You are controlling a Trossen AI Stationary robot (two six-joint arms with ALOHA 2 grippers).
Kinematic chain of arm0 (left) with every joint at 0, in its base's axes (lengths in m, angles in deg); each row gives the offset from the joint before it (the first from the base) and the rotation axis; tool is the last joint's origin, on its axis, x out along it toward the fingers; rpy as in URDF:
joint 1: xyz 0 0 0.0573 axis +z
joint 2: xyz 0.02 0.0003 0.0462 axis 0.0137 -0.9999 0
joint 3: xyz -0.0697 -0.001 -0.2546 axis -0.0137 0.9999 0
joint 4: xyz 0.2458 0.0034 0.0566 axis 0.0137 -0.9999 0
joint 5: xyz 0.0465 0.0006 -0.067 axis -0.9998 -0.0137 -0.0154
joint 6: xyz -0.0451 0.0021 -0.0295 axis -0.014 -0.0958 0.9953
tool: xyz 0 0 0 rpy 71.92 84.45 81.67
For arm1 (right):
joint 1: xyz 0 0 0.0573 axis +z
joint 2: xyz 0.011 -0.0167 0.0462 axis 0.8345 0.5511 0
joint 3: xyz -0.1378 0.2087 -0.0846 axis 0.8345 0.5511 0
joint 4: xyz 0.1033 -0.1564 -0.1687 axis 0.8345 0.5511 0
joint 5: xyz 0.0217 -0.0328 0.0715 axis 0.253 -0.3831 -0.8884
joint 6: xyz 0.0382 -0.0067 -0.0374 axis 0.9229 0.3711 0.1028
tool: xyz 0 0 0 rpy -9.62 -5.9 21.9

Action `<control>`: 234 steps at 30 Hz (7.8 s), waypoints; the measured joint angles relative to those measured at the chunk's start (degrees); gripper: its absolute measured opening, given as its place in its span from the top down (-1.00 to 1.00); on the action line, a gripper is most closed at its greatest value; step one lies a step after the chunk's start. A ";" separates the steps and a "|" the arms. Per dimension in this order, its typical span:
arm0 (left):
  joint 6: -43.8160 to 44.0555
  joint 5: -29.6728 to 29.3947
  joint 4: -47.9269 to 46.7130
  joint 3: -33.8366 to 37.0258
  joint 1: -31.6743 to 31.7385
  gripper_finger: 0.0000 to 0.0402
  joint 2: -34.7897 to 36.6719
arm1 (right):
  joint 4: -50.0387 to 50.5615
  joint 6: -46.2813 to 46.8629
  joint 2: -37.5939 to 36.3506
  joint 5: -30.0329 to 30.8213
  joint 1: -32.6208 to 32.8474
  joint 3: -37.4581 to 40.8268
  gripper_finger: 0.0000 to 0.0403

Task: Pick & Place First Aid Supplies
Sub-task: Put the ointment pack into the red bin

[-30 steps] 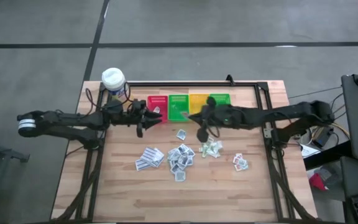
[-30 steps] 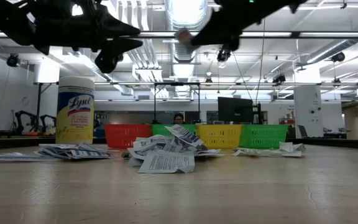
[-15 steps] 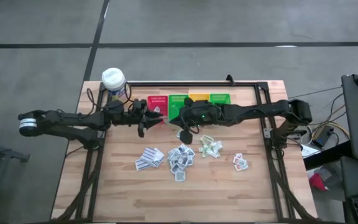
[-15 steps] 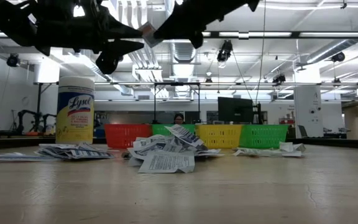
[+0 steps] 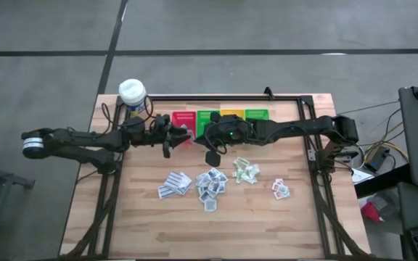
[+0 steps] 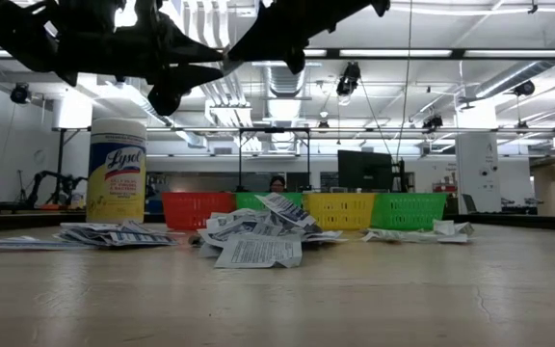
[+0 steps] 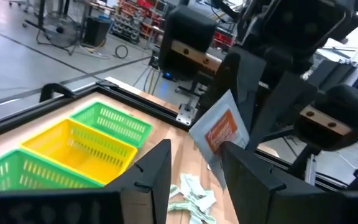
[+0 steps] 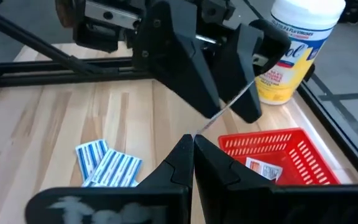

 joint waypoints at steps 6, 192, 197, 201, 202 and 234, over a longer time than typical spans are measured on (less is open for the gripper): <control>0.88 0.83 0.39 -0.02 0.04 0.36 0.00 | 0.06 0.09 0.18 -0.90 -0.26 0.00 0.96; -4.47 1.25 -29.60 -7.64 7.79 0.15 13.36 | 49.39 19.98 -40.55 -17.32 12.48 38.57 0.74; -3.68 1.30 -29.25 -6.19 7.32 0.15 15.09 | 44.02 16.34 -36.07 -17.23 12.94 40.36 0.74; -2.56 1.27 -28.97 -5.38 7.32 0.15 15.39 | 43.41 14.43 -32.41 -14.24 12.92 40.81 0.74; -2.54 1.27 -28.74 -5.35 7.30 0.15 15.39 | 43.40 13.92 -31.63 -13.34 12.90 40.87 0.74; -2.27 1.27 -28.53 -4.83 7.23 0.15 15.39 | 34.25 8.93 -18.14 -12.71 16.28 42.38 0.74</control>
